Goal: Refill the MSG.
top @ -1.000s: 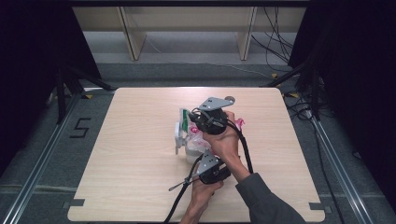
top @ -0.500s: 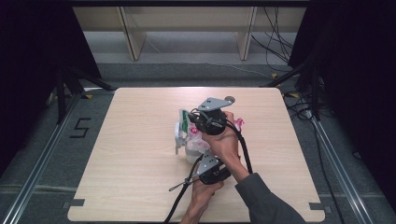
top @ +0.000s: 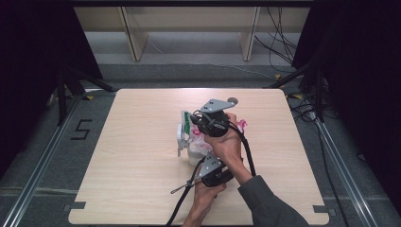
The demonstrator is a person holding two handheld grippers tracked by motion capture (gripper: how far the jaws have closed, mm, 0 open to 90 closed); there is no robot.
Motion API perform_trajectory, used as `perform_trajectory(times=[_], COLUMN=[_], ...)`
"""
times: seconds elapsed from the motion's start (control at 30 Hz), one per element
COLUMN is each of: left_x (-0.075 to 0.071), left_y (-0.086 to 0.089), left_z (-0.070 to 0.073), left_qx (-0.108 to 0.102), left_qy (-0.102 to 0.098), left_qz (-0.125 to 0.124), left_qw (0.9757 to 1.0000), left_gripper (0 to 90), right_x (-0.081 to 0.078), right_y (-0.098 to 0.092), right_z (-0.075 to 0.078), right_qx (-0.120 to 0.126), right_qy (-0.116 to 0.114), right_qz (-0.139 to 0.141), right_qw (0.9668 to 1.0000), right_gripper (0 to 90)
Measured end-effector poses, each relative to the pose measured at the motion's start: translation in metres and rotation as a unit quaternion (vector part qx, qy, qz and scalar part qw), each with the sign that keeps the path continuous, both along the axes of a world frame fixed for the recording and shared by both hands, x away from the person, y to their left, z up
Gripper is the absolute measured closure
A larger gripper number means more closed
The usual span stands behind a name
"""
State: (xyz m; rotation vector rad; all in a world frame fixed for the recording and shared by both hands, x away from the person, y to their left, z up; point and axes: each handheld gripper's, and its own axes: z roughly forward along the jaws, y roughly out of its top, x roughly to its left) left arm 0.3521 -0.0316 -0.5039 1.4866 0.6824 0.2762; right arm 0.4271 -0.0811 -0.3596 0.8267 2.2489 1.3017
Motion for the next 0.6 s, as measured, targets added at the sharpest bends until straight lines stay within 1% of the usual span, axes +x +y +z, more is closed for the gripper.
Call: perform_trajectory(times=[0.03, 0.07, 0.1, 0.13, 0.17, 0.2, 0.23, 0.27, 0.3, 0.33, 0.37, 0.4, 0.43, 0.47, 0.5, 0.53, 0.57, 0.6], left_x=[0.0000, -0.0005, 0.0008, 0.0003, 0.0001, 0.0000, 0.0002, 0.0003, 0.0006, 0.0005, 0.0007, 0.0003, 0.0003, 0.0003, 0.0003, 0.0004, 0.0004, 0.0004], left_y=[0.0004, 0.0014, 0.0007, 0.0010, 0.0003, 0.0001, 0.0005, 0.0009, 0.0011, 0.0012, 0.0005, 0.0000, 0.0002, 0.0007, 0.0008, 0.0008, 0.0004, 0.0002], left_z=[0.0004, 0.0013, 0.0005, 0.0011, 0.0007, 0.0007, 0.0009, 0.0011, 0.0012, 0.0012, 0.0009, 0.0009, 0.0010, 0.0014, 0.0016, 0.0013, 0.0009, 0.0009], left_qx=[0.002, 0.011, 0.003, 0.010, 0.008, 0.008, 0.008, 0.008, 0.007, 0.007, 0.006, 0.006, 0.007, 0.007, 0.007, 0.008, 0.007, 0.006], left_qy=[0.000, 0.003, 0.000, 0.004, 0.004, 0.004, 0.003, 0.003, 0.002, 0.004, 0.003, 0.003, 0.002, 0.002, 0.002, 0.002, 0.002, 0.002], left_qz=[0.000, 0.004, -0.001, 0.002, 0.002, 0.002, 0.002, 0.003, 0.003, 0.004, 0.001, 0.001, 0.002, 0.002, 0.002, 0.001, 0.001, 0.001], left_qw=[1.0000, 0.9999, 1.0000, 0.9999, 1.0000, 1.0000, 1.0000, 1.0000, 1.0000, 1.0000, 1.0000, 1.0000, 1.0000, 1.0000, 1.0000, 1.0000, 1.0000, 1.0000], left_gripper=[77.5, 77.5, 77.5, 77.5, 77.5, 77.5, 77.5, 77.5, 77.5, 77.5, 77.5, 77.5, 77.5, 77.5, 77.6, 77.5, 77.5, 77.5], right_x=[0.0001, 0.0001, 0.0002, 0.0015, 0.0004, 0.0012, 0.0010, 0.0000, -0.0002, -0.0001, -0.0004, 0.0002, -0.0010, 0.0009, -0.0002, -0.0002, -0.0001, 0.0013], right_y=[-0.0007, -0.0014, -0.0015, -0.0019, -0.0022, -0.0008, -0.0009, -0.0006, -0.0016, -0.0017, -0.0010, -0.0007, 0.0013, -0.0002, -0.0003, -0.0015, -0.0005, -0.0002], right_z=[0.0011, 0.0022, 0.0022, 0.0017, 0.0018, 0.0003, 0.0010, 0.0013, 0.0025, 0.0026, 0.0015, 0.0011, 0.0000, 0.0013, 0.0013, 0.0022, 0.0008, 0.0003], right_qx=[-0.002, -0.002, 0.004, 0.004, 0.000, -0.004, -0.008, 0.000, 0.003, 0.002, 0.001, -0.012, -0.006, -0.011, 0.003, 0.001, -0.001, -0.010], right_qy=[0.002, 0.004, 0.002, -0.005, 0.006, -0.004, -0.002, 0.000, 0.002, 0.000, 0.003, -0.002, 0.000, -0.007, -0.001, 0.005, 0.000, -0.006], right_qz=[0.001, 0.003, 0.001, 0.003, 0.003, 0.007, 0.010, 0.000, 0.001, 0.004, 0.002, 0.009, 0.001, 0.010, -0.001, 0.001, 0.001, 0.008], right_qw=[1.0000, 1.0000, 1.0000, 1.0000, 1.0000, 1.0000, 0.9999, 1.0000, 1.0000, 1.0000, 1.0000, 0.9999, 1.0000, 0.9999, 1.0000, 1.0000, 1.0000, 0.9999], right_gripper=[89.9, 89.9, 89.9, 89.9, 89.9, 89.8, 89.9, 89.9, 89.9, 89.9, 89.8, 89.9, 89.9, 89.9, 89.9, 89.9, 89.9, 89.8])
